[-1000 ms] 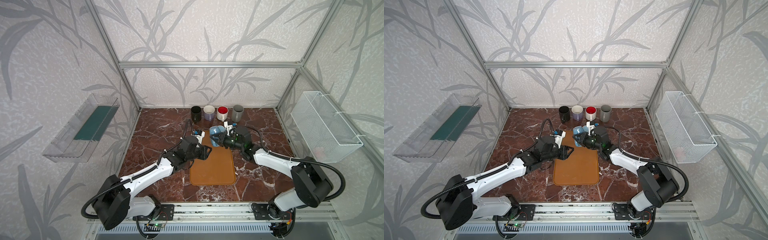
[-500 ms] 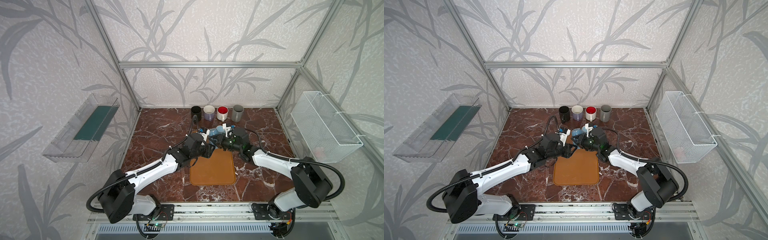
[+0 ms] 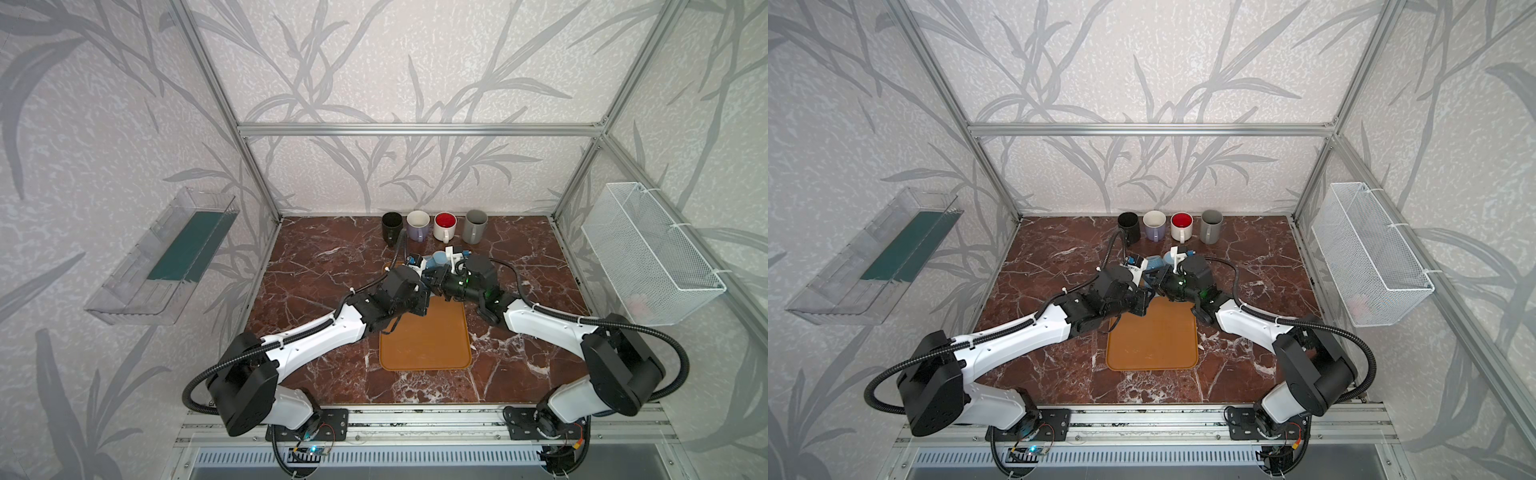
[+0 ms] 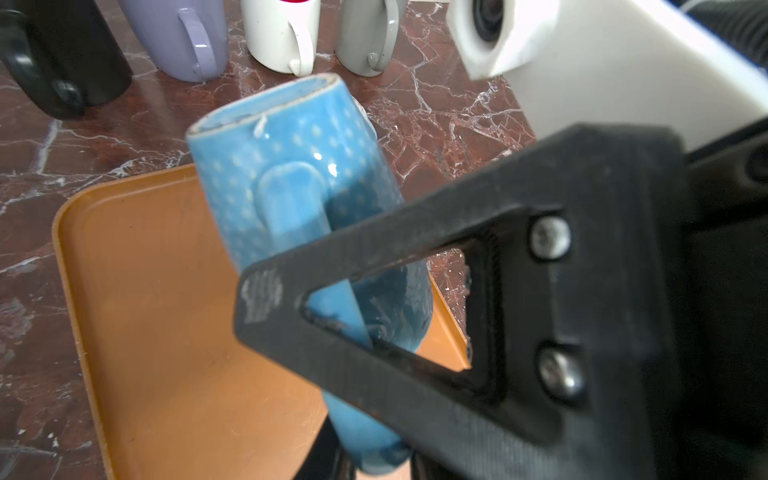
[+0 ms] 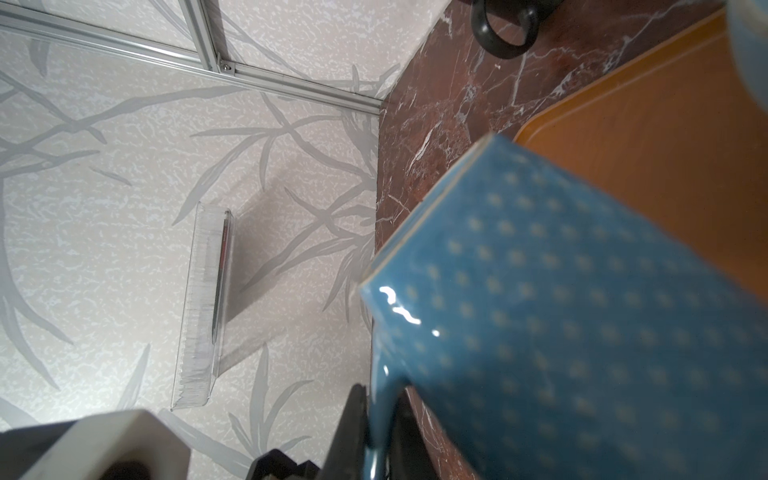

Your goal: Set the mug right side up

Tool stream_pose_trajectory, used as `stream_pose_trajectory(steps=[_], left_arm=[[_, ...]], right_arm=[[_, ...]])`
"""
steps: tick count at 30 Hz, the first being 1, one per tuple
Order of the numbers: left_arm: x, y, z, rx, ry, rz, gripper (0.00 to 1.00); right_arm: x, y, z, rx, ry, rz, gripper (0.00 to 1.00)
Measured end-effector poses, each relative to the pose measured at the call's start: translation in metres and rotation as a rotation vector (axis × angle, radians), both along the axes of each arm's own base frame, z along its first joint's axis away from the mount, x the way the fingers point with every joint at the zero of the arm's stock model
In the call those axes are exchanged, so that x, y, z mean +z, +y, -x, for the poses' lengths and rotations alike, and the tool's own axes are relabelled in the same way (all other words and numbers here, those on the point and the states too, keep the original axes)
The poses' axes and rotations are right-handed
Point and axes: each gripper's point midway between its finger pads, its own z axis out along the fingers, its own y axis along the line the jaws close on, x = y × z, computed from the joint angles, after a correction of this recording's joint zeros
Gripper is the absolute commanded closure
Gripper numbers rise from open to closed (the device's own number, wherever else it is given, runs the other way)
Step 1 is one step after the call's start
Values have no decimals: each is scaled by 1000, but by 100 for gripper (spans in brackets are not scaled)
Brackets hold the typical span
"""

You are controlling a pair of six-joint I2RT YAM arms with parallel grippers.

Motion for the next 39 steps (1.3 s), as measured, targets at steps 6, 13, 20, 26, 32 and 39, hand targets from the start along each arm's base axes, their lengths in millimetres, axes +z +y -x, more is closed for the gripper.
stream_pose_trajectory(steps=[6, 13, 20, 26, 32, 39], left_arm=[[0, 4, -3, 12, -26, -34, 99], [-1, 2, 0, -20, -42, -58, 100], [4, 7, 9, -72, -78, -79, 100], [5, 15, 16, -106, -110, -116, 100], [0, 20, 17, -120, -122, -164, 100], [-13, 28, 18, -115, -102, -195, 100]], right_arm=[[2, -2, -1, -20, -2, -8, 100], [2, -8, 4, -26, -10, 7, 100], [8, -7, 13, 4, -34, 20, 100], [11, -1, 20, 42, -36, 12, 90], [6, 1, 22, 58, -23, 0, 85], [-8, 4, 24, 69, 24, -37, 100]])
